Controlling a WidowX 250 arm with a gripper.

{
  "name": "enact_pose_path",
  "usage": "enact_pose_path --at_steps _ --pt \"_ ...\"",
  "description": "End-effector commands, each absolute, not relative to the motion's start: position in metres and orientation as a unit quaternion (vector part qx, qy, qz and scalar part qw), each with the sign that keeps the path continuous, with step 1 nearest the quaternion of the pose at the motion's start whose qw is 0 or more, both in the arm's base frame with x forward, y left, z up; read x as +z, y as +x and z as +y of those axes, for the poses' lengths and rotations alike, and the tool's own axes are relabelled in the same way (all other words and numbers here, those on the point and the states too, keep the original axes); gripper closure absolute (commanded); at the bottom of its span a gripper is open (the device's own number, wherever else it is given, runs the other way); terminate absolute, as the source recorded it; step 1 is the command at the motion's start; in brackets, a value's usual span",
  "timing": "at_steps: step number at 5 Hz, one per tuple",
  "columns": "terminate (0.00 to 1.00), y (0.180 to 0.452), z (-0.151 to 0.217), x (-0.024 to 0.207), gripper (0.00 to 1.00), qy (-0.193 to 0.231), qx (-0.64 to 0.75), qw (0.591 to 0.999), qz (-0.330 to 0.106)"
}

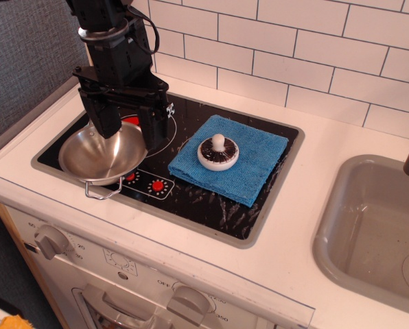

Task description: Place the mushroom in the silver pan.

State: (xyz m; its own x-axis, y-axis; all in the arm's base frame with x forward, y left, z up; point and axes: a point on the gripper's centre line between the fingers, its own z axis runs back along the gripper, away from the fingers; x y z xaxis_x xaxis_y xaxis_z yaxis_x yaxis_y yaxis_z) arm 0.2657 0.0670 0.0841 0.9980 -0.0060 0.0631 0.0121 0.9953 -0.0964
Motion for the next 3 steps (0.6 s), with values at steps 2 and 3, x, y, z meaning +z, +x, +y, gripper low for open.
enact_pose_path --at_steps 2,3 --pt "0.0 0.285 0.045 0.081 0.0 -0.043 -0.026 0.998 -0.033" --pt "0.0 0.305 0.02 0.079 0.0 -0.045 -0.042 0.997 -0.035"
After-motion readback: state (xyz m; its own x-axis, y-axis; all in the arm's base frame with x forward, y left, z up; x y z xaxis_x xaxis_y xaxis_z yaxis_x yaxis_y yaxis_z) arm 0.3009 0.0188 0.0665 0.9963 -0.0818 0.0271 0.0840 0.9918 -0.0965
